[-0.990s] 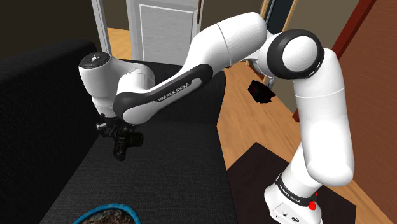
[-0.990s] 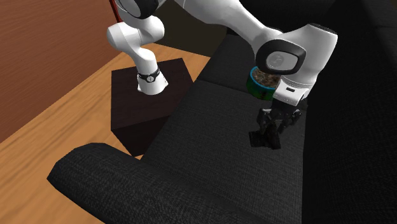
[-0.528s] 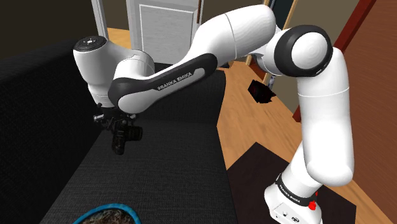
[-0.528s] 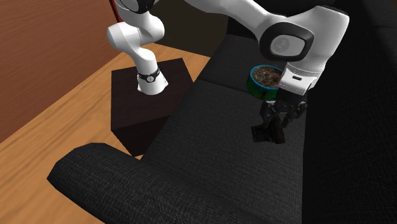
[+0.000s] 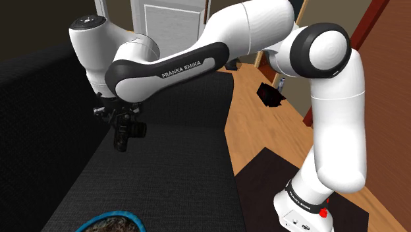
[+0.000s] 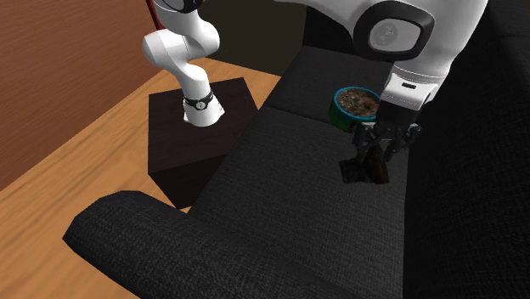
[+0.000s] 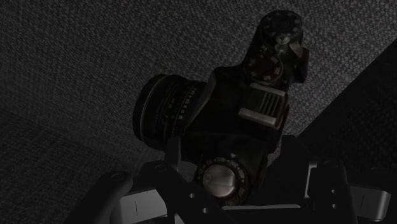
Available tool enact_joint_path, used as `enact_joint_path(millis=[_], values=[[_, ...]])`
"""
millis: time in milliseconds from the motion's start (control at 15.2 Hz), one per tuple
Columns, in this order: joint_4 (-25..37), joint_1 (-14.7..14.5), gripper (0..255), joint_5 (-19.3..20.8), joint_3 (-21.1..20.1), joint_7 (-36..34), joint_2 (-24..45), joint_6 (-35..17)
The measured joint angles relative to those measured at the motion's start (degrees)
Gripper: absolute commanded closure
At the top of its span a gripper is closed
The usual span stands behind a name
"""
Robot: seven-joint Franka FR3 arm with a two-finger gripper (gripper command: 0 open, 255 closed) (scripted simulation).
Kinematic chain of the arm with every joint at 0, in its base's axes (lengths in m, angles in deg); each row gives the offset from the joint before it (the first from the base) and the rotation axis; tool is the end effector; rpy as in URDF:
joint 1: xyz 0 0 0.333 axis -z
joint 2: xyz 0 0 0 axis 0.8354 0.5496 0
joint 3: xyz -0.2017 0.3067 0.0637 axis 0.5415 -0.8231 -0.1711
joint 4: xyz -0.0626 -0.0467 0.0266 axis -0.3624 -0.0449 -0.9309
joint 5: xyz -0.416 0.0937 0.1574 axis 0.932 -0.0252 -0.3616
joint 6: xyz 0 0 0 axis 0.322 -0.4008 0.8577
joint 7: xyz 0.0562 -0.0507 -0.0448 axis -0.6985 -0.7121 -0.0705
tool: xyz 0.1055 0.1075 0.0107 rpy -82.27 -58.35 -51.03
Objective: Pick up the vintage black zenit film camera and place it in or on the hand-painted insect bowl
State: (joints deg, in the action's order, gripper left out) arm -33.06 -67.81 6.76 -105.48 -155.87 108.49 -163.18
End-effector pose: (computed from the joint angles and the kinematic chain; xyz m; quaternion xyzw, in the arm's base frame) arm 0.6212 0.4567 0.4021 0.9852 -0.1083 0.1136 0.0686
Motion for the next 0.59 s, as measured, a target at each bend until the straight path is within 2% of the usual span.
enact_joint_path(millis=[594], values=[[4.8, -0.5, 255, -1.5, -0.7, 2.2, -1.3, 5.5]])
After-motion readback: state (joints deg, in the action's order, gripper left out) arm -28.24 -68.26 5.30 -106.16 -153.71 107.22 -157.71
